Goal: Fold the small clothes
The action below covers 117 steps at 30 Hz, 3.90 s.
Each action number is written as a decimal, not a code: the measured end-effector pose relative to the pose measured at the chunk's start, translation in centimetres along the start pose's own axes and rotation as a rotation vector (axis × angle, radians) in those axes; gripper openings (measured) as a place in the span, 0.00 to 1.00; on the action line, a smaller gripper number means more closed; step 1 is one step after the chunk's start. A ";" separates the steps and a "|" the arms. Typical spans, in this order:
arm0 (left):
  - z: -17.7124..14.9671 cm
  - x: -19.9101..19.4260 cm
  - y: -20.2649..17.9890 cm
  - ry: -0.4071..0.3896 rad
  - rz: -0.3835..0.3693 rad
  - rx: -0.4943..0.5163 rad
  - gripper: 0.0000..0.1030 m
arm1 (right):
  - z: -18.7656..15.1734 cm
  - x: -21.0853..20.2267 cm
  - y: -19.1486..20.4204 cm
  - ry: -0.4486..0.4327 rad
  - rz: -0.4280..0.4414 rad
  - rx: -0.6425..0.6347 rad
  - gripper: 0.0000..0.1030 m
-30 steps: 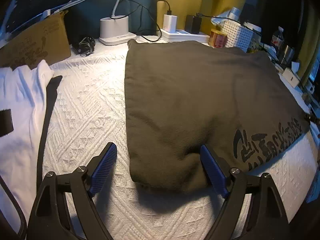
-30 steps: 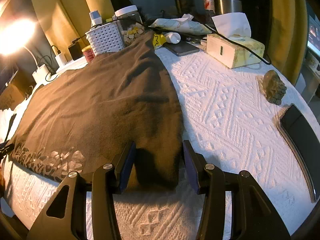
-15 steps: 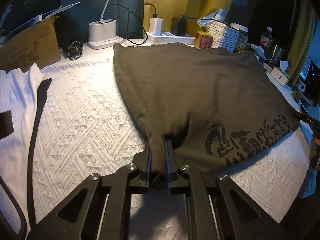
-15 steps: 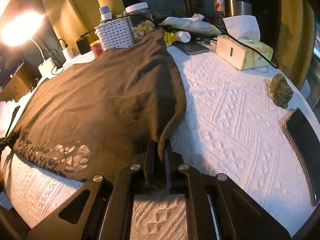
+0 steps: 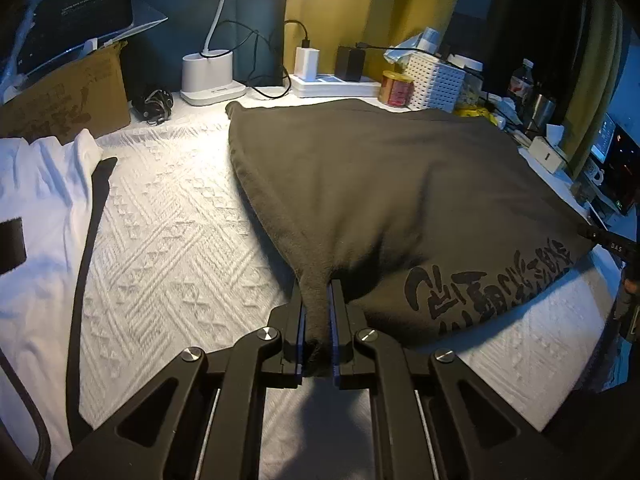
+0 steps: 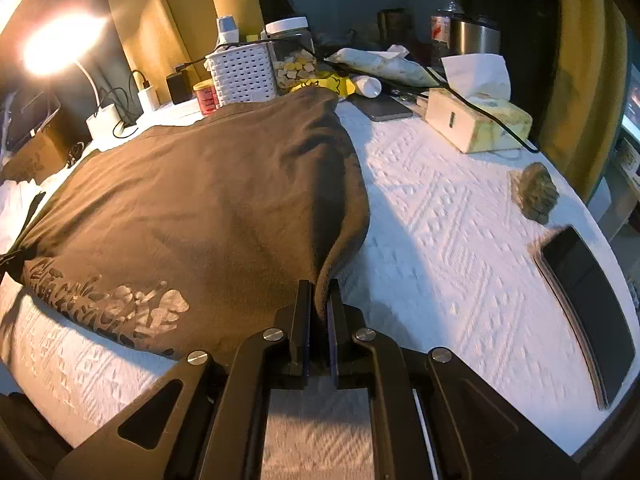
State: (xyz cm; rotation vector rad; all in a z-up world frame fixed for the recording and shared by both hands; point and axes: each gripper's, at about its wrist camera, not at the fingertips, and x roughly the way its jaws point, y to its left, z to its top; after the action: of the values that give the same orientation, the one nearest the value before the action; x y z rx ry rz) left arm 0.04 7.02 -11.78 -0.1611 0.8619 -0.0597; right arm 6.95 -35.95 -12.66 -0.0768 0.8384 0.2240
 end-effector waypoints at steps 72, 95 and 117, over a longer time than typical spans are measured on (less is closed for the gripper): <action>1.1 -0.6 -1.3 -0.037 0.008 0.010 0.84 | -4.6 -5.6 0.1 0.056 -0.099 0.055 0.67; 1.9 1.3 -0.9 -0.008 -0.035 -0.001 0.87 | -5.4 -3.5 2.0 0.115 0.054 0.205 0.68; 2.6 3.3 2.1 0.029 0.005 -0.082 0.87 | 2.0 3.8 4.6 0.012 0.130 0.234 0.68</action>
State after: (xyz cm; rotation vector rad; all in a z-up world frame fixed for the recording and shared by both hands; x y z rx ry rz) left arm 4.13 8.97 -12.87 -0.2355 0.8941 -0.0219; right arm 9.83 -30.55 -14.11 0.1965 0.8775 0.2460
